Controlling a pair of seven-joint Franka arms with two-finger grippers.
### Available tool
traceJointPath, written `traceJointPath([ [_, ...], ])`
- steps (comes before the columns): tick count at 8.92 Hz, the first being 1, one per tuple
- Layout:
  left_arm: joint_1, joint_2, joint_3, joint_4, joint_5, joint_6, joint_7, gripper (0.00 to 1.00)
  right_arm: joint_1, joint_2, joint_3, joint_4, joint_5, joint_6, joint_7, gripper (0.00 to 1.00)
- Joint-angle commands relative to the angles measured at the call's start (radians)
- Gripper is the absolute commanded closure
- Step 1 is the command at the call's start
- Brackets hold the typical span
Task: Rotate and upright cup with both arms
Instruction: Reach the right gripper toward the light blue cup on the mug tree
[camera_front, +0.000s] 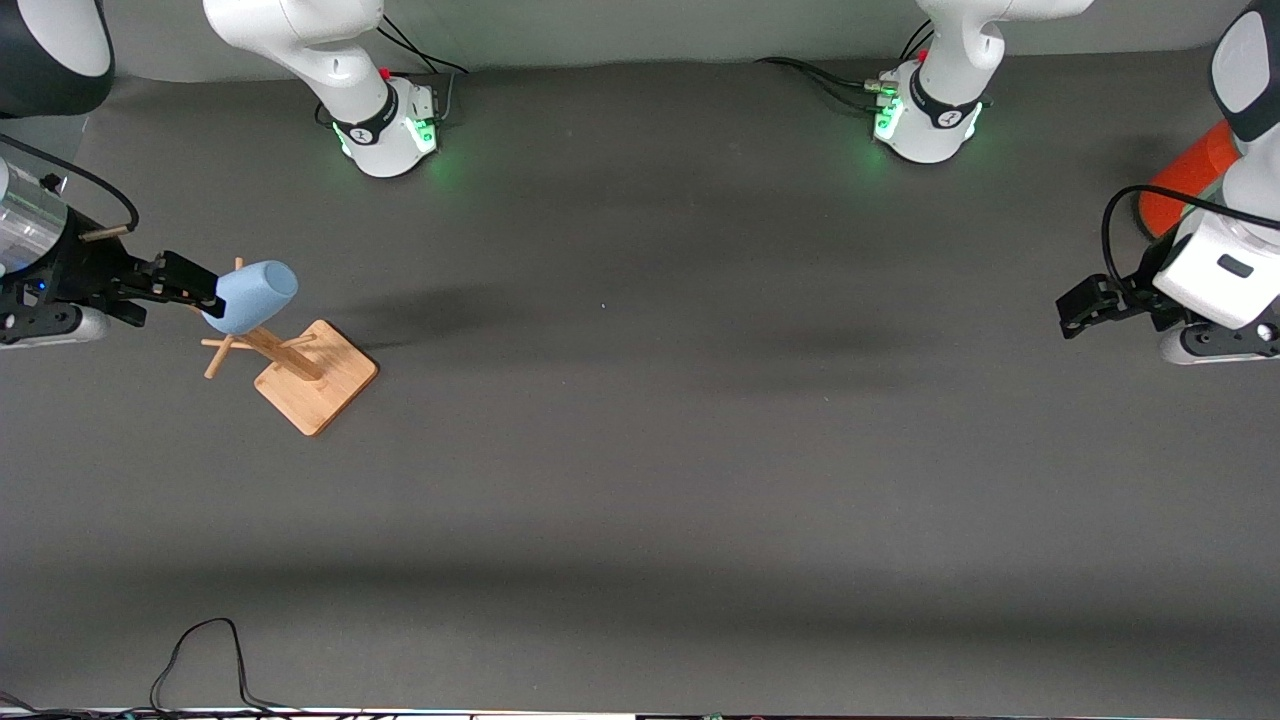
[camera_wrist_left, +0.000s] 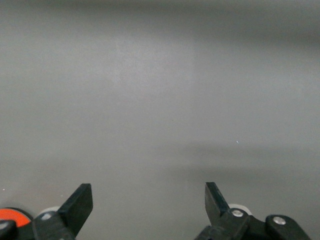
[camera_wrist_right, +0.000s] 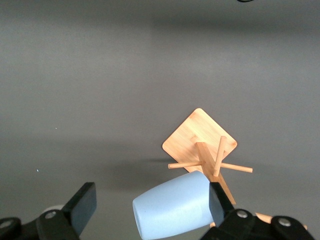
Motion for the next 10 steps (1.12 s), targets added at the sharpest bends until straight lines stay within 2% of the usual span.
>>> traceJointPath([
  [1, -0.025, -0.009, 0.014, 0.017, 0.000, -0.026, -0.023, 0.00, -0.005, 0.008, 0.010, 0.028, -0.018, -0.007, 0.001, 0.00],
  [3, -0.047, -0.020, 0.019, 0.017, -0.001, -0.032, -0.023, 0.00, -0.003, -0.001, 0.007, 0.030, -0.020, -0.010, 0.015, 0.00],
  [4, -0.053, -0.020, 0.027, 0.020, -0.001, -0.047, -0.023, 0.00, -0.003, -0.015, 0.007, 0.022, -0.020, -0.053, 0.050, 0.00],
  [5, -0.047, -0.018, 0.027, 0.020, -0.001, -0.056, -0.021, 0.00, -0.005, -0.031, 0.001, 0.010, 0.000, -0.105, 0.251, 0.00],
  [6, -0.045, -0.014, 0.025, 0.021, -0.001, -0.053, -0.020, 0.00, -0.003, -0.057, 0.002, -0.008, 0.061, -0.136, 0.479, 0.00],
  [8, -0.042, 0.020, 0.027, 0.064, -0.001, -0.047, -0.004, 0.00, 0.010, -0.113, 0.016, -0.076, 0.089, -0.160, 0.816, 0.00],
  [10, -0.044, 0.026, 0.025, 0.066, -0.008, -0.055, -0.012, 0.00, 0.006, -0.125, -0.001, -0.128, 0.147, -0.159, 0.969, 0.00],
])
